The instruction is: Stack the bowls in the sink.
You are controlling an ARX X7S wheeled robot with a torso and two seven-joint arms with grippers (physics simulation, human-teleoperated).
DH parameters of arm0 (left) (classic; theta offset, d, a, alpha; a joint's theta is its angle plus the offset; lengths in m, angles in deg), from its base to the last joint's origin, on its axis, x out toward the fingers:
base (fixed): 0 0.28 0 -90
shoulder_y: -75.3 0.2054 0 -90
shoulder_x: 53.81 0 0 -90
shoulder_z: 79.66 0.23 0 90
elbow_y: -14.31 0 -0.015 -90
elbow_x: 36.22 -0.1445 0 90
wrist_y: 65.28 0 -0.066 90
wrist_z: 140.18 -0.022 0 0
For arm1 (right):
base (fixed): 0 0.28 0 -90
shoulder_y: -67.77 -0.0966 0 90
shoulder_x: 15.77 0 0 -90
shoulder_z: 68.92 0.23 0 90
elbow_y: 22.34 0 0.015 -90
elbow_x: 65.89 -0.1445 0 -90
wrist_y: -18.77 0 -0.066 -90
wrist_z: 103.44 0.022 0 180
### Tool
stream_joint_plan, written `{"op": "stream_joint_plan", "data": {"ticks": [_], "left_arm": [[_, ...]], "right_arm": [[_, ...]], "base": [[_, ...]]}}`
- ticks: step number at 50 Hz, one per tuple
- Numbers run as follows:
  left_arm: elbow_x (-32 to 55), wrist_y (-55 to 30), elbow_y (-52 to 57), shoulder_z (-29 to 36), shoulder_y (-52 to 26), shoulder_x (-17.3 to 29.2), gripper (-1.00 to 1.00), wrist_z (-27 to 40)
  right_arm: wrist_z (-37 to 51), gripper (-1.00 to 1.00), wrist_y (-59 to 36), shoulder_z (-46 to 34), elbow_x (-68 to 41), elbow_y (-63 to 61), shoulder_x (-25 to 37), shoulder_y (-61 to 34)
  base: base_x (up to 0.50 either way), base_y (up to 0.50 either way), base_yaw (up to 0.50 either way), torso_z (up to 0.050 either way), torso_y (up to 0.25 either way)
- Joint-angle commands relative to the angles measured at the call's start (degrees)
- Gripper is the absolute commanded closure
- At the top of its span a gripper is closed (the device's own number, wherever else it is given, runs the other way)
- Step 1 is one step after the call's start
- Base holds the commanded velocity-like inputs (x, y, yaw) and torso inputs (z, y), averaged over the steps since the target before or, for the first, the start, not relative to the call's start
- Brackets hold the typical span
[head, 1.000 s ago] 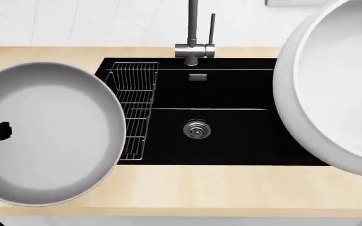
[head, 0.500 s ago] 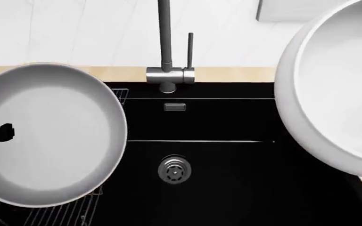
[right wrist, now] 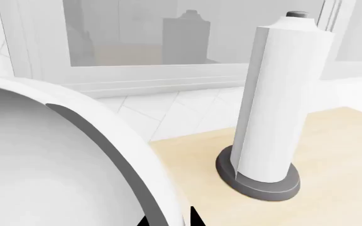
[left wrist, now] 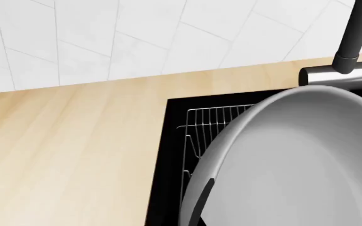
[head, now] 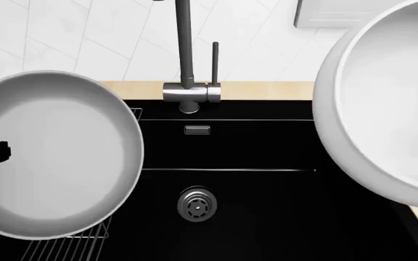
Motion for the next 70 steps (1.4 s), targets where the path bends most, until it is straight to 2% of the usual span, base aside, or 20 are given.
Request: {"op": "stream_joint_plan", "data": {"ticks": [1, 21, 47, 70], "left_arm": [[0.3, -0.6, -0.6, -0.8, -1.7, 0.3, 1.00, 0.5], [1.6, -1.6, -0.9, -1.9, -2.7, 1.7, 1.00, 1.0], [3.3, -4.2, -2.6, -5.3, -5.2, 7.6, 1.00, 0.5], [3.5, -5.0, -2.8, -6.4, -4.8, 9.4, 1.00, 0.4]], "right_arm": [[-0.6, 1.00, 0.2, 0.6, 0.5, -0.1, -0.1, -1.8], [0.0, 1.00, -1.6, 1.9, -1.6, 2.5, -8.2, -2.2], [2.3, 1.00, -5.7, -2.4, -1.9, 8.8, -22.8, -0.9], [1.5, 1.00, -9.2, -5.8, -1.4, 14.7, -33.2, -1.3]], "base": [[0.00, 0.00, 0.00, 0.000, 0.000], [0.00, 0.00, 0.00, 0.000, 0.001], [0.00, 0.00, 0.00, 0.000, 0.001], [0.00, 0.00, 0.00, 0.000, 0.000]]}}
